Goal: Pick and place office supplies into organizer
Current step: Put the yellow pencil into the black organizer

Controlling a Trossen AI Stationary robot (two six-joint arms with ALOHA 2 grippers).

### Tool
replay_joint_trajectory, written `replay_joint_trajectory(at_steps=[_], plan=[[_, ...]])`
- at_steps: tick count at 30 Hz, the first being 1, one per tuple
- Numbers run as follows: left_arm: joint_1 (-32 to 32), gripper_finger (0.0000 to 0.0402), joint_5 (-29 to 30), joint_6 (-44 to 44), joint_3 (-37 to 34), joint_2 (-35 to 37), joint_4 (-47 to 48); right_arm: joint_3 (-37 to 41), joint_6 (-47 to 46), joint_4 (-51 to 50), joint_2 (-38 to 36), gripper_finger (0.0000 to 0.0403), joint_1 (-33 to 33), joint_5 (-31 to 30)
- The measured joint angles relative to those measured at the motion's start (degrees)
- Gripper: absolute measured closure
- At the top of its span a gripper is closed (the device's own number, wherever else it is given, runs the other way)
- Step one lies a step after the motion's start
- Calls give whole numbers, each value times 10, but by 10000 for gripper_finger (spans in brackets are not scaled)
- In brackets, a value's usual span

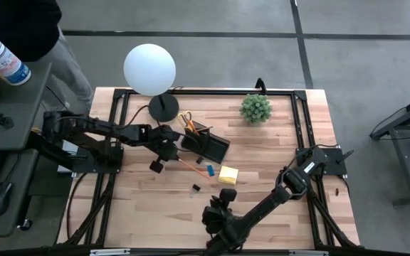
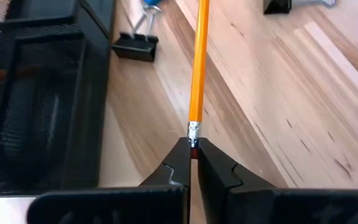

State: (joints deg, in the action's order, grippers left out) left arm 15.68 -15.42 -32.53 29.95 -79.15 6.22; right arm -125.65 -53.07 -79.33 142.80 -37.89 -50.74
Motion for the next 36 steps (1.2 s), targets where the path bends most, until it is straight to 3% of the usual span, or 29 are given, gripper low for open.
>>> replay_joint_trajectory(at_steps=[6, 9, 26, 36], plan=[[0, 401, 0, 9, 1, 13, 1, -42, -129, -106, -1, 325, -24, -88], [0, 401, 0, 11, 1, 13, 0, -41, -137, -105, -4, 325, -36, -113], [0, 401, 22, 12, 2, 20, 3, -40, -155, -106, -6, 325, -45, -98], [0, 401, 61, 9, 34, 98, 86, -40, -183, -107, -6, 325, -62, -78]])
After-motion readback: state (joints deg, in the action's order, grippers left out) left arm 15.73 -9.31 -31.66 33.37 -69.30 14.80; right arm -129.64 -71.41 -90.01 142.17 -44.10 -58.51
